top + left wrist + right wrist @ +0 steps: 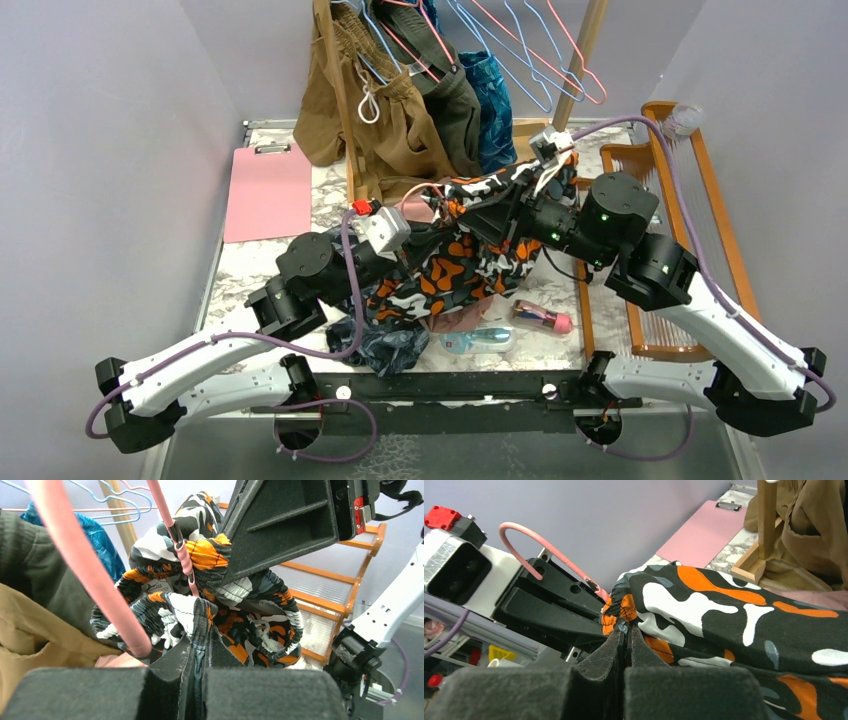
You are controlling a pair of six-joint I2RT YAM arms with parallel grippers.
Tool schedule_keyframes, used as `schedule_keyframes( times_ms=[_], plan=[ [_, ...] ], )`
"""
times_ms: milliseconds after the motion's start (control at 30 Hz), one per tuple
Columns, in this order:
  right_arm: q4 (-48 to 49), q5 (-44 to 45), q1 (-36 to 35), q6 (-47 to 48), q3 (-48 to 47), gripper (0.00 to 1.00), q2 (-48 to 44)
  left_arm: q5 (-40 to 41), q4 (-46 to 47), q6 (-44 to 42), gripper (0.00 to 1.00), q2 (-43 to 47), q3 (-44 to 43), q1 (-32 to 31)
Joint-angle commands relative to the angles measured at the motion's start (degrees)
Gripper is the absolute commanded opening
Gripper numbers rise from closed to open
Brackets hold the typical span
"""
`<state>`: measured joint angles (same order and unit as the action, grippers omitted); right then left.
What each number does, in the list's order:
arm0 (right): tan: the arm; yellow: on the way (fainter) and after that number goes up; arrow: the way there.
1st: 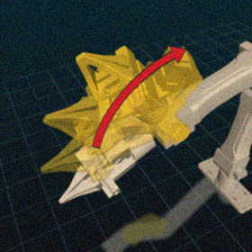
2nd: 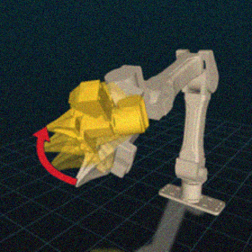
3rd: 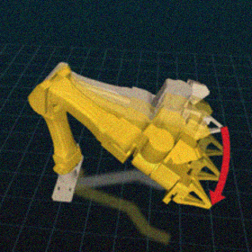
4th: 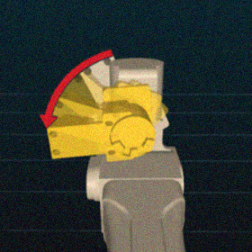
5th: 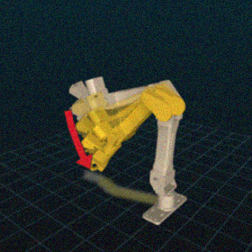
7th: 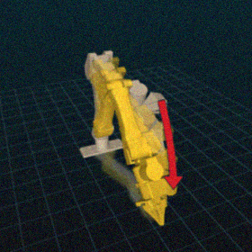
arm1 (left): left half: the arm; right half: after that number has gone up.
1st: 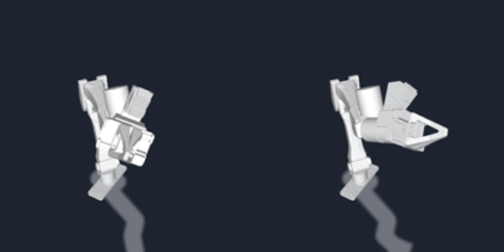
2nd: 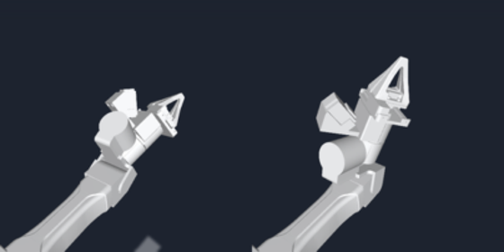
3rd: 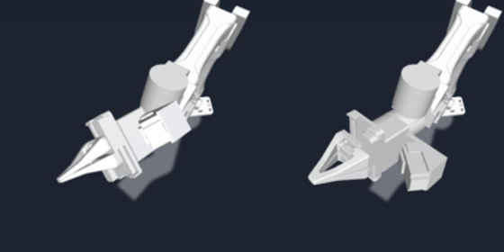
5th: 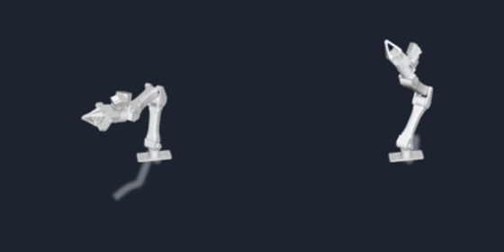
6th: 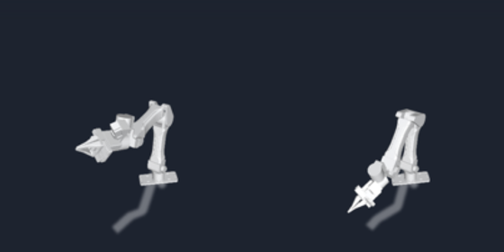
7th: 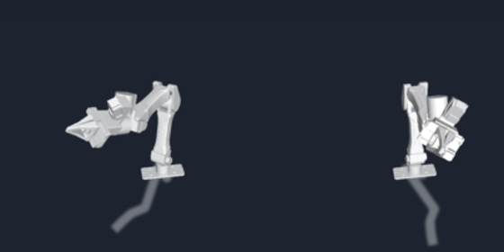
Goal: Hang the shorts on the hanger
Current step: Hang the shorts on the hanger.
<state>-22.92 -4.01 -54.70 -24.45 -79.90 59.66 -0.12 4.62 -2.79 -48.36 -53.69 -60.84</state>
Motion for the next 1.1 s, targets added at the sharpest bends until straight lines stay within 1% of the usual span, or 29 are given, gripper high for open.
schedule_keyframes(
  times_ms=[0,167,333,467,600,800,933,1067],
  plan=[
    [-1.3,4.2,-0.3,-3.1,1.4,0.01,0.2,-6.8,4.2,1.4,0.00,-0.3,0.4,-0.9],
    [-7.2,10.2,-0.3,-4.6,4.6,0.01,-0.4,-5.5,4.9,2.2,0.00,1.3,3.2,-0.9],
    [-13.2,14.6,-0.3,-2.2,4.2,0.01,0.1,-3.4,7.8,3.2,0.00,1.7,7.3,-0.8],
    [-17.4,20.4,-0.3,1.2,2.6,0.01,0.5,-2.0,10.1,3.9,0.00,0.4,10.1,-0.9],
    [-19.5,25.0,-0.3,5.3,1.8,0.01,1.0,-0.6,12.0,4.6,0.00,-1.3,12.4,-0.9],
    [-19.7,33.3,-0.3,10.5,4.2,0.01,1.7,0.3,13.0,5.0,0.00,-3.9,13.4,-0.8],
    [-20.0,37.1,-0.3,13.5,0.2,0.01,2.0,0.2,13.5,5.1,0.00,-4.3,12.7,-0.7],
    [-21.4,40.6,-0.3,16.8,-8.8,0.01,4.4,-0.1,13.6,5.2,0.00,-4.7,10.3,-0.7]
  ],
)
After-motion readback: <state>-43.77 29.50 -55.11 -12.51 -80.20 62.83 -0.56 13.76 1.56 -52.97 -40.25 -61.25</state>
